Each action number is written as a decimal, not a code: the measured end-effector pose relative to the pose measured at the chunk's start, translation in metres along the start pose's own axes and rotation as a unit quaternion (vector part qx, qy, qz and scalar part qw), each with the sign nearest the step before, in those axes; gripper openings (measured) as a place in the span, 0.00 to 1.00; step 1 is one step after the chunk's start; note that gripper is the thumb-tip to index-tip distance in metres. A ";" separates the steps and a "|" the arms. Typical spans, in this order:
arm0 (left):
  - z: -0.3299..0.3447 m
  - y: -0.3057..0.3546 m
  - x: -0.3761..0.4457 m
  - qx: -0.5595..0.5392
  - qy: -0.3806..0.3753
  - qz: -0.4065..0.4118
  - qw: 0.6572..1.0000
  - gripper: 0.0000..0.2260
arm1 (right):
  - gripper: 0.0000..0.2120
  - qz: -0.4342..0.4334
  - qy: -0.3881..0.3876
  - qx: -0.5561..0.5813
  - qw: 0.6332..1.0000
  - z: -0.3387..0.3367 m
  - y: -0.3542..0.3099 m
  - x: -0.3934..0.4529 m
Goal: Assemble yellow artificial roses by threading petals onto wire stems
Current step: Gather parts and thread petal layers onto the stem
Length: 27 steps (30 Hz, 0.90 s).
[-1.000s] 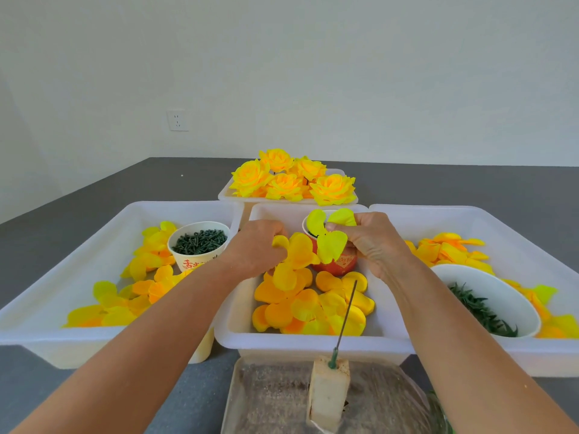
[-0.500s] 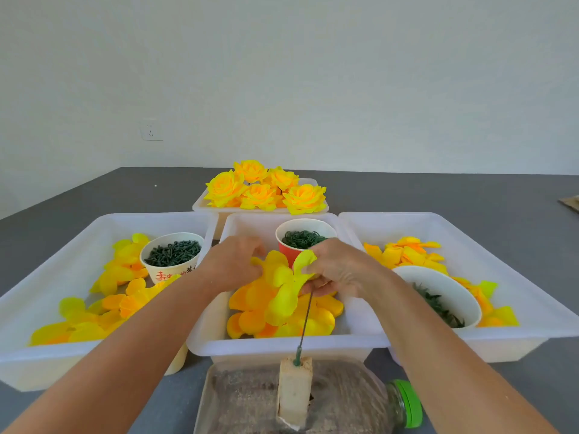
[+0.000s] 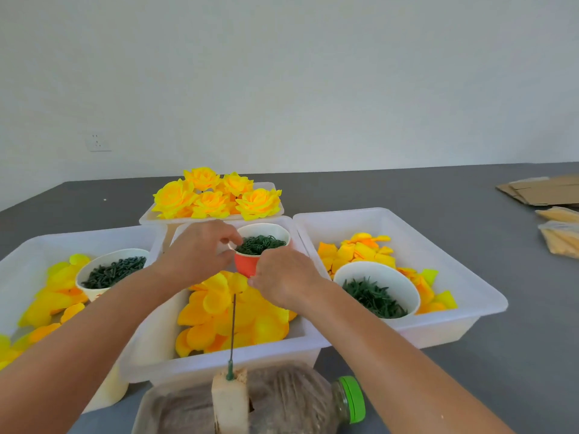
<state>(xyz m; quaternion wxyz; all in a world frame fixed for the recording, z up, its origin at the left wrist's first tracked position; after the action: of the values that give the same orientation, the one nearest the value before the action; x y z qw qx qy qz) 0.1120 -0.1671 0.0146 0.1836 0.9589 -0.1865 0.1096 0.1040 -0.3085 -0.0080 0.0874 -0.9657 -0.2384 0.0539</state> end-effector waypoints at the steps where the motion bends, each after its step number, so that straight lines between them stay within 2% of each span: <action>1: -0.001 0.008 0.006 -0.012 0.006 0.011 1.000 0.06 | 0.13 0.007 0.028 0.007 1.000 -0.010 0.005 -0.001; 5: 0.005 0.041 0.028 -0.067 0.019 0.059 0.996 0.05 | 0.07 0.099 0.089 0.088 0.987 -0.051 0.066 -0.001; 8: 0.013 0.059 0.042 -0.088 0.013 0.086 0.992 0.05 | 0.07 0.204 0.087 0.093 0.971 -0.062 0.135 0.000; 12: 0.027 0.067 0.054 -0.098 0.004 0.097 0.991 0.05 | 0.21 0.287 0.050 0.045 0.955 -0.044 0.187 -0.003; 16: 0.038 0.059 0.053 -0.120 0.001 0.075 0.990 0.07 | 0.22 0.308 0.026 0.095 0.946 -0.018 0.199 0.000; 23: 0.047 0.049 0.046 -0.107 -0.014 0.047 0.993 0.08 | 0.02 0.331 0.058 0.058 0.940 -0.014 0.193 0.010; 27: 0.048 0.048 0.045 -0.102 -0.020 0.036 0.994 0.08 | 0.12 0.335 0.081 0.078 0.935 -0.028 0.201 0.002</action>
<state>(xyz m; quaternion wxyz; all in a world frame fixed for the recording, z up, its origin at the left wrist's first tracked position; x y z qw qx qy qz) 0.1407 -0.2414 -0.0020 0.2721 0.9299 -0.2351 0.0774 0.2009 -0.4867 -0.0197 0.1584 -0.9808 0.1118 0.0202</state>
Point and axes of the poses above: each hand's wrist, its own x-axis towards the middle knuckle, its own z-axis out of the palm, y = z × x, the point moved 3 cm from there along x, towards the middle knuckle, and after that the axes turned 14 degrees about -y, right-handed, at the moved point
